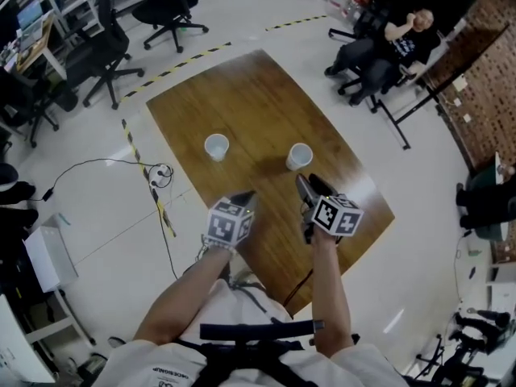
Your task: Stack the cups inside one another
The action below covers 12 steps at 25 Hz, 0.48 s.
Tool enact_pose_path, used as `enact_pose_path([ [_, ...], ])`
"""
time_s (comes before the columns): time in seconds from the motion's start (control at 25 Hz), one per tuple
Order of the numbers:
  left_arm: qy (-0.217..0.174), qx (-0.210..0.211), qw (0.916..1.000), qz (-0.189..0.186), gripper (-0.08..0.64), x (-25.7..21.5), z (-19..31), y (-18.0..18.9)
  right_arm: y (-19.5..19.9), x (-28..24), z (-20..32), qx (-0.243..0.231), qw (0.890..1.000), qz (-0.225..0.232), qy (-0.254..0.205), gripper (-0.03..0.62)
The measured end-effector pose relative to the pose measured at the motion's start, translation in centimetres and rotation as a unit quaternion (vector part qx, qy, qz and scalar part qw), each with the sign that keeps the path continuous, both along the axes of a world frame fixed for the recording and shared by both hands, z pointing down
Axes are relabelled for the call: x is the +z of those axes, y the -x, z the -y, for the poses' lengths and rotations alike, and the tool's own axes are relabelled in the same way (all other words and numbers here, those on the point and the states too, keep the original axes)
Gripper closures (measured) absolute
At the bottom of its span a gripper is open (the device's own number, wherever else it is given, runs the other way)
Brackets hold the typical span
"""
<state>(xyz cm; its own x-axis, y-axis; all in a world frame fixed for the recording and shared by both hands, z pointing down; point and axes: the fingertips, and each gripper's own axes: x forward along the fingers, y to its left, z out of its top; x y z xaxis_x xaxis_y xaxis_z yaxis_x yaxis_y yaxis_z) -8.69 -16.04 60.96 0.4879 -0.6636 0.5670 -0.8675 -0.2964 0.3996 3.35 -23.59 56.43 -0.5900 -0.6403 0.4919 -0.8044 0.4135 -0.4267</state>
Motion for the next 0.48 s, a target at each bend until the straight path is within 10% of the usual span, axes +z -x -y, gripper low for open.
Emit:
enact_pose_path([
  [0.36, 0.001, -0.075, 0.9968, 0.028, 0.56, 0.0, -3.4, 3.6, 1.5, -0.1, -4.2, -0.036, 0.999, 0.009, 0.001, 0.375],
  [0.48, -0.003, -0.096, 0.9941, 0.051, 0.56, -0.2, -3.5, 6.5, 1.1, -0.8, -5.7, -0.03, 0.999, 0.01, -0.004, 0.503],
])
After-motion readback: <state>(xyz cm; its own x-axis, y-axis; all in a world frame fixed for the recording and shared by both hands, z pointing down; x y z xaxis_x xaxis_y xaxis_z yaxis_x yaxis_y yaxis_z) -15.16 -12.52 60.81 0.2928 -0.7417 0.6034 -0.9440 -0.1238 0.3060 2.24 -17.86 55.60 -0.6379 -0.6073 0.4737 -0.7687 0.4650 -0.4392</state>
